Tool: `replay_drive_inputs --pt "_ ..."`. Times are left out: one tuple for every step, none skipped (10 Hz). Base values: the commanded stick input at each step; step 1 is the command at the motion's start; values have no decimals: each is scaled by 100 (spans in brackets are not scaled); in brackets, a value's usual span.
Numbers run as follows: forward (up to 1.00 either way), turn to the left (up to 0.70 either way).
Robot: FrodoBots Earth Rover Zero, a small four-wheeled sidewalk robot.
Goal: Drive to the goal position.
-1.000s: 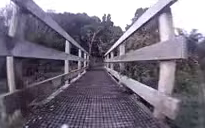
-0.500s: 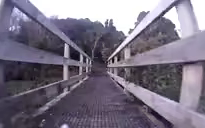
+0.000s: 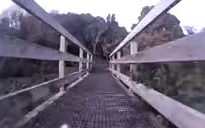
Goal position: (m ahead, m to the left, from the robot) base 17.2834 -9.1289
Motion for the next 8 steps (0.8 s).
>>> replay_drive_inputs --pt "70 0" --pt "70 0" --pt "70 0" --pt "70 0" --pt "70 0" --pt "70 0" --pt "70 0" --pt "70 0"
